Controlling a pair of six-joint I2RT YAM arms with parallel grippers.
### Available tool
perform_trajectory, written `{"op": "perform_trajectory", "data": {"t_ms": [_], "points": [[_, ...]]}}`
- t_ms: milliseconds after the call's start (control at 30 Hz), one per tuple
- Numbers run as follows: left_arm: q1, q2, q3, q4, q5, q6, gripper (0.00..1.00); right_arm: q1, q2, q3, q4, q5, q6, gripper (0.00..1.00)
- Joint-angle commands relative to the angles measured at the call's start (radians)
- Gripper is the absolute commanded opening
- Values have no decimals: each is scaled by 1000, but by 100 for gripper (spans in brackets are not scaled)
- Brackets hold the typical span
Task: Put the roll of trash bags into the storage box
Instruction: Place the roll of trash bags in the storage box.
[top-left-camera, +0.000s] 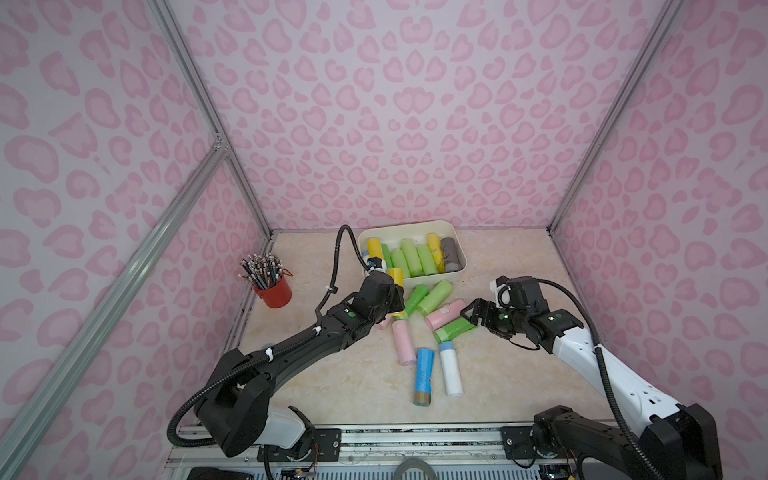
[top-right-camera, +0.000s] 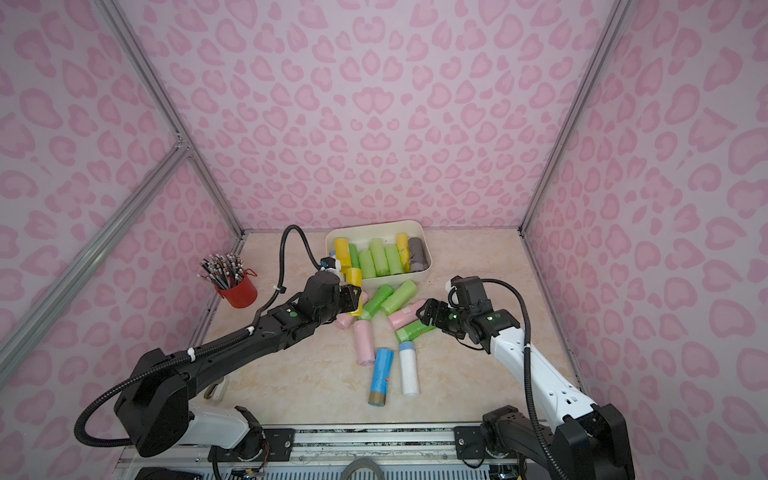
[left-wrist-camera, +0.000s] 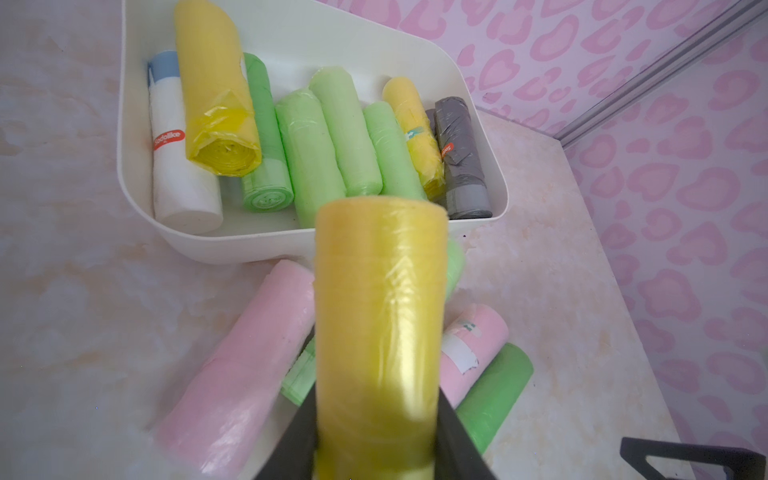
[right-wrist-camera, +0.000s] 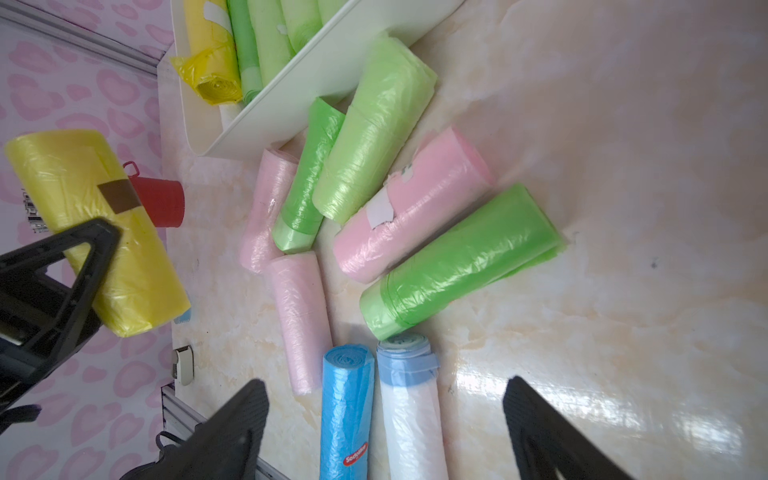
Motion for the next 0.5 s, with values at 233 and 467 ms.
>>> {"op": "perform_trajectory", "data": {"t_ms": [233,467], "points": [[54,96,97,91,74,22,33,-20,-8,-22,10,-5,-4,90],[98,183,197,109,97,50,33,-28,-1,-22,10,-14,-1,90]]}}
